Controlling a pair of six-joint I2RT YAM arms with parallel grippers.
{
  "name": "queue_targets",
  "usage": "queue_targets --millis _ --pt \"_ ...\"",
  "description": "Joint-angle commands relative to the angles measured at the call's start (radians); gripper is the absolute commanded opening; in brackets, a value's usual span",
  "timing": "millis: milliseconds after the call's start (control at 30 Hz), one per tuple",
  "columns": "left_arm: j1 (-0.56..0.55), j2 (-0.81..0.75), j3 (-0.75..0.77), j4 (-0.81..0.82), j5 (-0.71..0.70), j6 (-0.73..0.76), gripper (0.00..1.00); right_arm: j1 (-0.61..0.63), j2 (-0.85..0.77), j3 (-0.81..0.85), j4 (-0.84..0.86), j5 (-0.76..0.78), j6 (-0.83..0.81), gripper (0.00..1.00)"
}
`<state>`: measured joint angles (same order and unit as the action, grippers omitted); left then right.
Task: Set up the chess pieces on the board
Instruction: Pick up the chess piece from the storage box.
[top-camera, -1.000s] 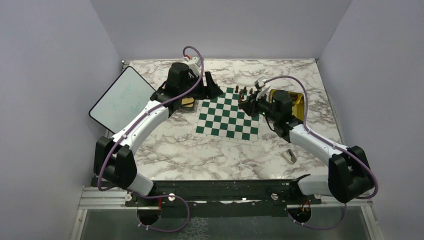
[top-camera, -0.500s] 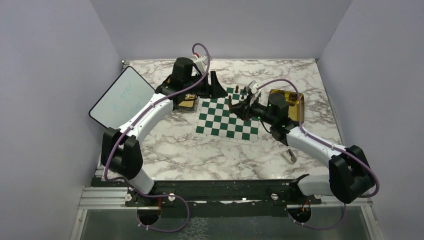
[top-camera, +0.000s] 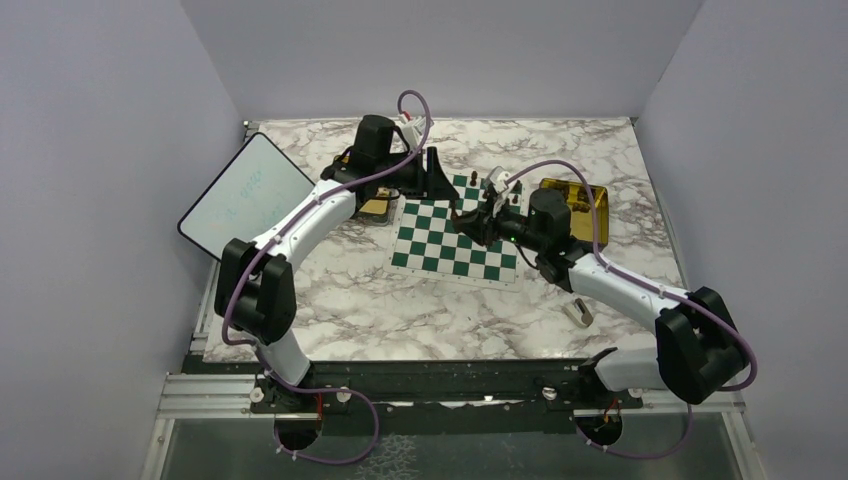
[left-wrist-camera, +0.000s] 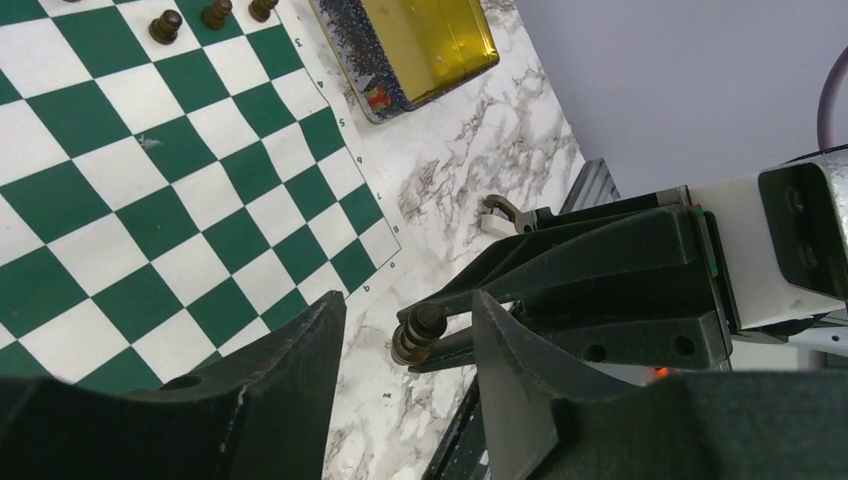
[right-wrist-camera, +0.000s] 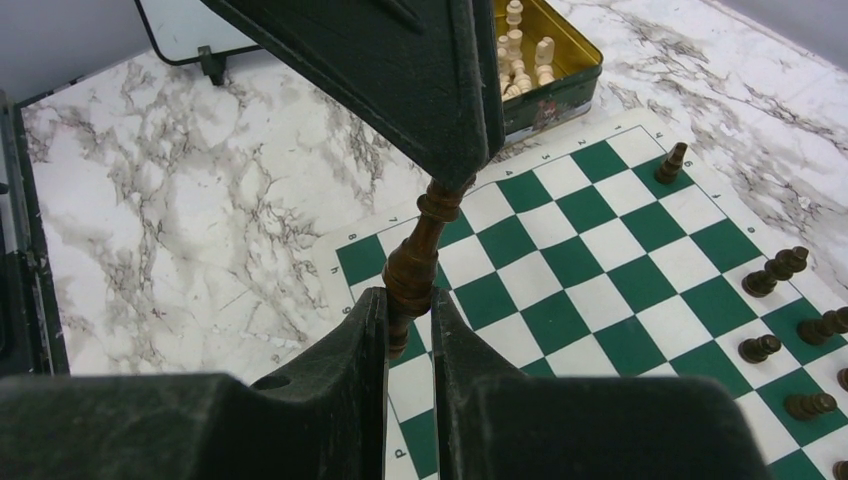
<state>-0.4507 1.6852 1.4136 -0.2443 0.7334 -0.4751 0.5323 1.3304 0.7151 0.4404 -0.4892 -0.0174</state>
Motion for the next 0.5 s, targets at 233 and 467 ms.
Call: queue_targets --millis 233,467 --pt "-0.005 0.029 0.004 -0.014 0.123 0.029 0.38 0.015 0.012 0.029 -0.031 0.031 -0.01 0.13" --pt "-0.009 0.04 0.023 -0.043 0.132 0.087 0.16 0.015 0.022 0.046 -0.068 0.03 -0.01 0.13"
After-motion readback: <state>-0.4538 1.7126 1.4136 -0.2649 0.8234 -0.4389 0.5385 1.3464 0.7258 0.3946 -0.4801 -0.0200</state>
